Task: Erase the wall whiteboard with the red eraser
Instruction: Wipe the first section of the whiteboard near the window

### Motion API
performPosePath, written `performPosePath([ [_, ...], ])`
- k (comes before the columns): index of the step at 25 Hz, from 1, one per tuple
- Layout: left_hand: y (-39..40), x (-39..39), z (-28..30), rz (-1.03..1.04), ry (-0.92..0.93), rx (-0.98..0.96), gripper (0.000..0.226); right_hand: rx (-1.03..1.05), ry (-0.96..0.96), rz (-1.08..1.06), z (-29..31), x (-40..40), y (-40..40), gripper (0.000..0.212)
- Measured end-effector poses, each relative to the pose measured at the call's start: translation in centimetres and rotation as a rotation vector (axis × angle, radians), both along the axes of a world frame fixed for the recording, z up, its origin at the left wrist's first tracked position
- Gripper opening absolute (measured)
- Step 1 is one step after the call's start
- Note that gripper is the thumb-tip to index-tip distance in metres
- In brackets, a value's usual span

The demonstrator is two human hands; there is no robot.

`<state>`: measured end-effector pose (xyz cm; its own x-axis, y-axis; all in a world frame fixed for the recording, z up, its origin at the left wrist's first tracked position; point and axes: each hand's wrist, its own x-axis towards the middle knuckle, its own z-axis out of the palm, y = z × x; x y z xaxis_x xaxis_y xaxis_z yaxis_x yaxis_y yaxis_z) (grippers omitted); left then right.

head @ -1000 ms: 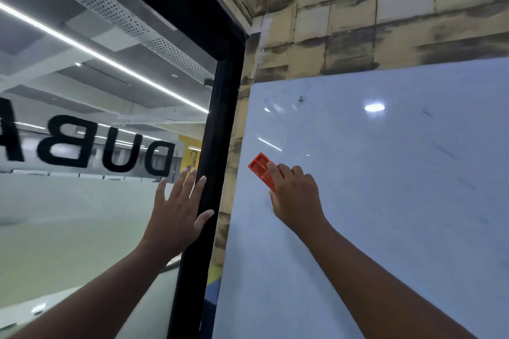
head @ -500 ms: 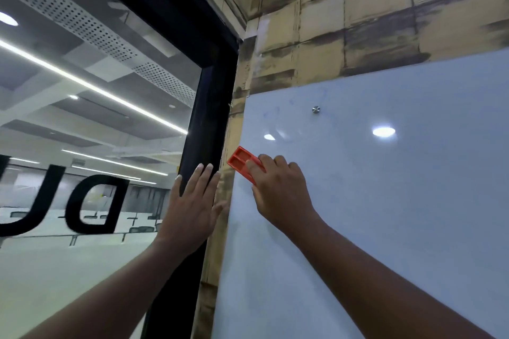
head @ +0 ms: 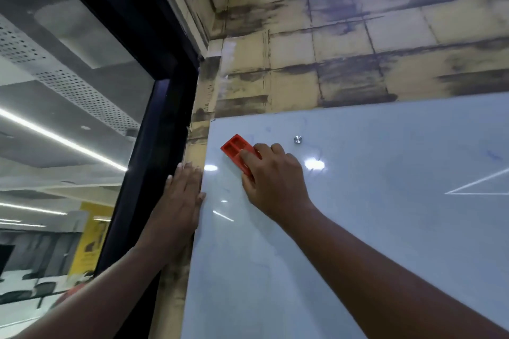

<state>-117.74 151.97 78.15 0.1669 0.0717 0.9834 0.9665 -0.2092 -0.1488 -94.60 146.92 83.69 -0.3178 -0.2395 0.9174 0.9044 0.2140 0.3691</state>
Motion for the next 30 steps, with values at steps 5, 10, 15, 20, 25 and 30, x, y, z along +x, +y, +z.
performPosePath([
  [5,2.8,1.1,-0.1,-0.340,-0.141,0.100,0.061,0.065,-0.001,-0.060,-1.0,-0.7,0.8,0.040],
  [10,4.1,1.2,-0.9,-0.435,-0.172,0.210,0.054,0.098,-0.041,-0.120,-0.4,-2.3,1.2,0.042],
  [15,4.5,1.0,-0.9,-0.441,-0.152,0.253,0.053,0.118,-0.048,-0.146,0.1,-5.1,2.1,0.050],
  [20,4.6,0.8,-1.0,-0.437,-0.129,0.310,0.050,0.163,0.145,-0.170,3.0,0.1,0.8,0.043],
  [25,4.5,0.8,-1.4,-0.447,-0.140,0.293,0.049,0.138,0.257,-0.154,2.9,3.5,0.6,0.049],
  [30,4.3,0.7,-2.6,-0.498,-0.156,0.236,0.051,0.100,0.320,-0.010,1.9,-0.8,1.1,0.047],
])
